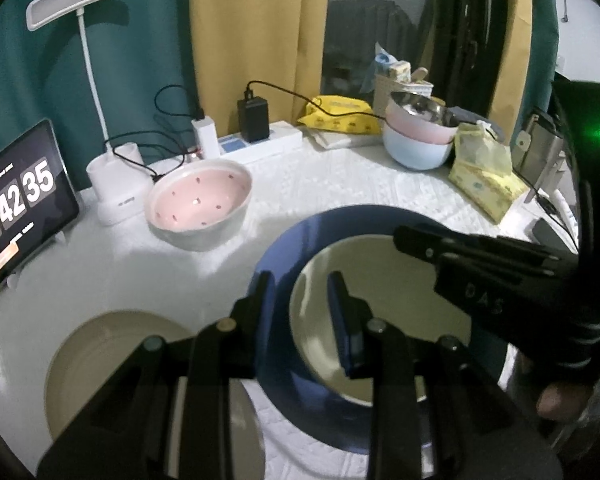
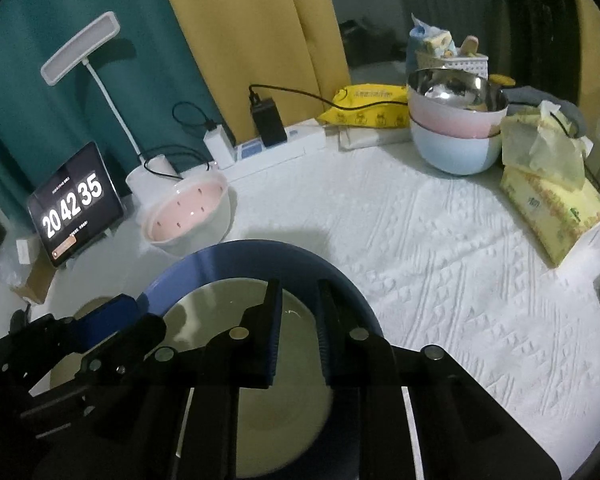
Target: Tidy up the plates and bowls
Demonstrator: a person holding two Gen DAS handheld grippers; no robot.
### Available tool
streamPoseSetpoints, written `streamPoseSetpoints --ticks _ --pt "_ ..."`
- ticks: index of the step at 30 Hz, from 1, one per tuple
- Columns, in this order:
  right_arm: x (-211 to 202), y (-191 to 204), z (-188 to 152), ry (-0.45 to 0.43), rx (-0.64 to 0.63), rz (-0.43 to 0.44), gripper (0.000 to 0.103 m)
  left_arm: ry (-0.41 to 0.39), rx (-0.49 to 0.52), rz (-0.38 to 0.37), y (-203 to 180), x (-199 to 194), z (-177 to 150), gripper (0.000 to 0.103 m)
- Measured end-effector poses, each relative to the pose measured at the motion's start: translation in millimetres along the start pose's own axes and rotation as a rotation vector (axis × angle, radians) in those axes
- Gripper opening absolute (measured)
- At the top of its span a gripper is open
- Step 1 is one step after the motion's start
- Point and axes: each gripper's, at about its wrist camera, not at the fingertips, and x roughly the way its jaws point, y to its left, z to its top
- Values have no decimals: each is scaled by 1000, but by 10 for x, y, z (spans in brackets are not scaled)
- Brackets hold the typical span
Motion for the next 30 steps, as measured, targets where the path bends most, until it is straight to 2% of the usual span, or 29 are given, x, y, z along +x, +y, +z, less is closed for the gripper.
streamPoseSetpoints --ticks 16,23,30 --pt "-161 110 47 -16 -19 12 18 -35 -40 11 112 -143 52 32" --pt "-235 264 80 -20 -49 14 18 -65 -61 6 214 -266 84 44" --pt "-265 404 117 -21 -82 7 18 -87 -77 13 332 -370 142 45"
